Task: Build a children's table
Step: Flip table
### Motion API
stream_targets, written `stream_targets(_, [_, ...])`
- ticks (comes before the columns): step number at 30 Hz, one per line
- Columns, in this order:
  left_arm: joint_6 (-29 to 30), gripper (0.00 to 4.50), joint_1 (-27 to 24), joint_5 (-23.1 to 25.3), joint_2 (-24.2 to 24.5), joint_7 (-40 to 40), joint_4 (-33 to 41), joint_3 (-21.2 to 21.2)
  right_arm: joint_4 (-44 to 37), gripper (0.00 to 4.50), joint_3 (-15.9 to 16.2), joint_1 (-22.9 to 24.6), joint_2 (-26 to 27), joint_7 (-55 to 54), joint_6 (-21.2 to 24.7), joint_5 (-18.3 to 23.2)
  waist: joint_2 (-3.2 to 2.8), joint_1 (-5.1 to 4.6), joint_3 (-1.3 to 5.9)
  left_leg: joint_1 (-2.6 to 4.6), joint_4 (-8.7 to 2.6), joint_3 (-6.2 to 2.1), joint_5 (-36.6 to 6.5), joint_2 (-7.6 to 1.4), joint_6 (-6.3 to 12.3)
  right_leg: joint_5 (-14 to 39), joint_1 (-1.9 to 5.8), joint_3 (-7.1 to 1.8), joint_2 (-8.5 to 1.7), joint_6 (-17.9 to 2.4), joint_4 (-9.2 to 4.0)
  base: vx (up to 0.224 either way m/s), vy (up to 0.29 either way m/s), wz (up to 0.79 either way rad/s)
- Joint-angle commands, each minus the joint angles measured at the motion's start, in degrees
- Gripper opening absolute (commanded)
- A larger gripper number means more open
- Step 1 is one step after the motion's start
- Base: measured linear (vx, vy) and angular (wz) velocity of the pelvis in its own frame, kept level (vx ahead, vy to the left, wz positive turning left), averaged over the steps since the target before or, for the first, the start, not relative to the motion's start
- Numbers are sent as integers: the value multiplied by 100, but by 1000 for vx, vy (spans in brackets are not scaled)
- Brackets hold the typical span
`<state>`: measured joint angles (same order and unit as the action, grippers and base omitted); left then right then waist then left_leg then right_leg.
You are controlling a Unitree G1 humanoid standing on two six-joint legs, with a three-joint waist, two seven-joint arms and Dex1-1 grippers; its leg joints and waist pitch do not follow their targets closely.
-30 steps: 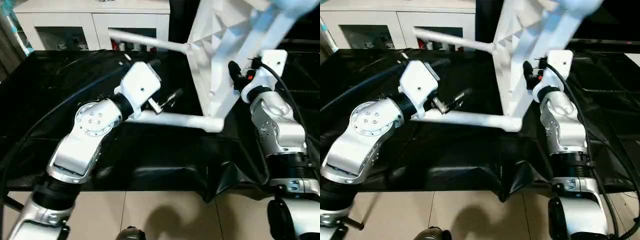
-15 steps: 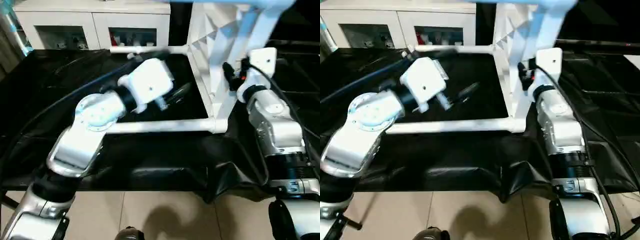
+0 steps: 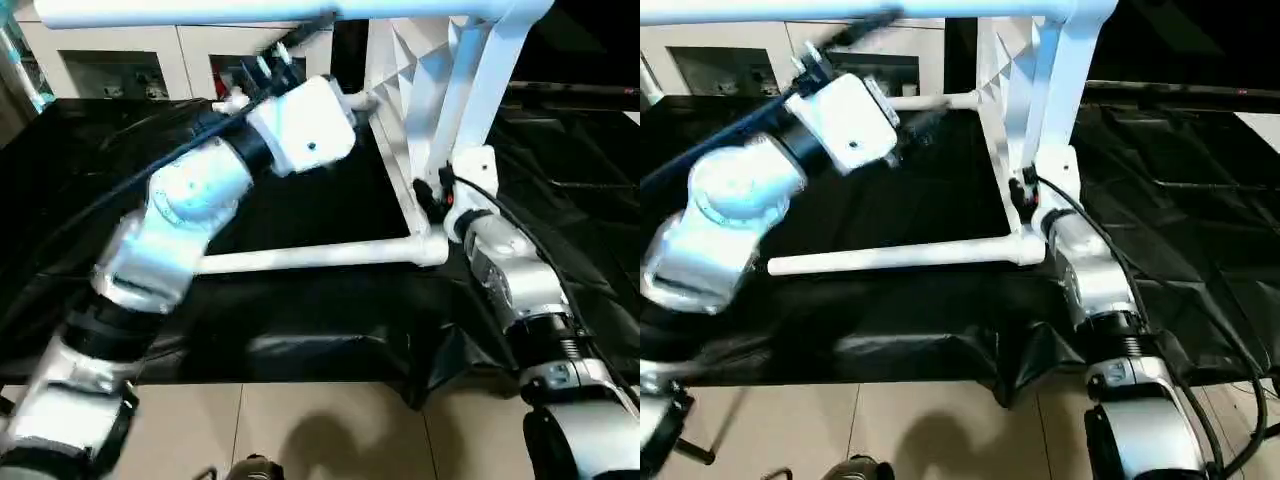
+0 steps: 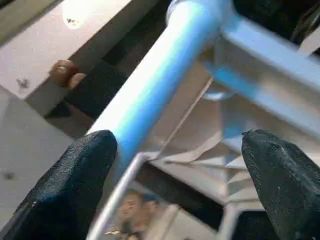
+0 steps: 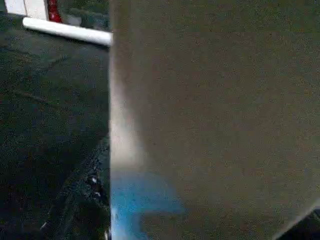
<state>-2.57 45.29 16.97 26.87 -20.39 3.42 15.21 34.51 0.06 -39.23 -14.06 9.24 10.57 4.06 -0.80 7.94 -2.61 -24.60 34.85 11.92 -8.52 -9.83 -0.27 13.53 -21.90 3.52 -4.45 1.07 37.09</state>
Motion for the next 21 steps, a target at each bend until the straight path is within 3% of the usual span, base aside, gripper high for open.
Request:
stream_targets(1, [-147, 449, 146, 276, 61, 242, -209, -61, 120, 270, -29, -141, 57, 85, -130, 5, 41, -29, 414, 298, -410, -228, -1107, -371, -375, 43, 122, -264, -443, -955, -379, 0, 0, 0])
stream_targets(4, [-427, 449, 313, 550, 100, 657, -343, -163, 197, 241, -25, -168, 60, 98, -193, 1, 32, -26, 419, 295, -409, -230, -1105, -370, -376, -25, 120, -260, -438, -987, -371, 0, 0, 0])
stream_targets(14, [-364, 449, 720, 1198, 197, 1240, -1209, -196, 399, 199, -69, -241, 75, 123, -446, -63, -14, -21, 448, 294, -380, -238, -992, -351, -368, -437, 128, -245, -430, -1064, -324, 0, 0, 0])
stream_targets(16, [-278, 449, 757, 1206, 190, 1245, -1331, -202, 389, 196, -66, -240, 86, 108, -459, -63, -42, -17, 442, 307, -389, -242, -1099, -355, -389, -377, 116, -244, -430, -1094, -335, 0, 0, 0])
stream_targets(21, [-159, 416, 735, 944, 5, 1291, -1408, -411, 361, 195, -82, -268, 94, 71, -526, -82, -29, -16, 440, 295, -394, -244, -1138, -358, -389, -421, 133, -241, -443, -1163, -336, 0, 0, 0])
